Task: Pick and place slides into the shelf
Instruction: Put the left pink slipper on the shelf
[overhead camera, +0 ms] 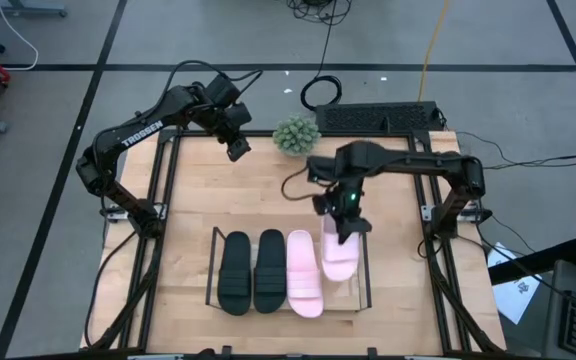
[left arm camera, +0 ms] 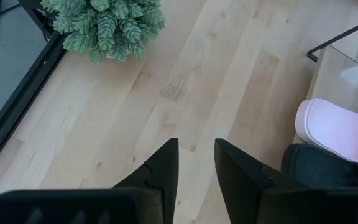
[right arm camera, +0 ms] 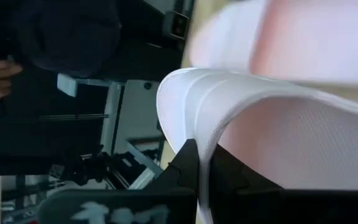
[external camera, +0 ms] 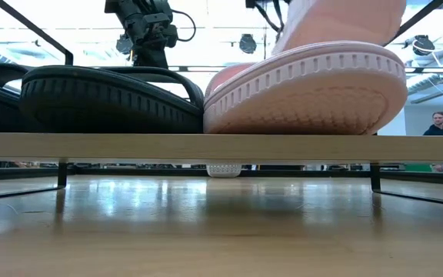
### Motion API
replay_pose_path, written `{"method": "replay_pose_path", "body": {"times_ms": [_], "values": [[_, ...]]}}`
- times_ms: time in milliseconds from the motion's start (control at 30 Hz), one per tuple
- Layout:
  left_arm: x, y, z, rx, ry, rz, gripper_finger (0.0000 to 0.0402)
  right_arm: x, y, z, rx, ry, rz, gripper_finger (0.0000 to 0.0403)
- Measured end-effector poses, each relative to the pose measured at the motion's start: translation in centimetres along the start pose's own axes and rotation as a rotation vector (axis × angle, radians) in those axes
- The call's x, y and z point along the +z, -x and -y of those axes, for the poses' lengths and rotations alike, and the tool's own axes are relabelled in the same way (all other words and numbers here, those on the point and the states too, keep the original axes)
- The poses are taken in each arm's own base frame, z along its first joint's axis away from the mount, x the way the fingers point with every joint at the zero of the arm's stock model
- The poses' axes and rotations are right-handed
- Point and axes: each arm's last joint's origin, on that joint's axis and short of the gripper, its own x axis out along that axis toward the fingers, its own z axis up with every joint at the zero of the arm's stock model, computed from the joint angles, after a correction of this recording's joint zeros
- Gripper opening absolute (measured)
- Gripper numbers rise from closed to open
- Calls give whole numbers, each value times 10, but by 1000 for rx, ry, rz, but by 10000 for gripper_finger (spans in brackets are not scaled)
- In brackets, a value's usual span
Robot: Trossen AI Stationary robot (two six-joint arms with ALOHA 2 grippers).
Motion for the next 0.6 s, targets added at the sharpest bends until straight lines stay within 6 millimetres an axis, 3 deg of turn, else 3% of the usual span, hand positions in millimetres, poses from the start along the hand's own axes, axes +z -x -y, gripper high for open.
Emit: {"method": "replay_pose_path", "body": {"times_ms": [267, 600], "values": [[0, 0, 0, 0, 24, 0, 104, 13, -33, -13, 63, 53, -2, 0], [0, 0, 0, 0, 30, 0, 104, 5, -72, 12, 155, -34, -9, 0]]}}
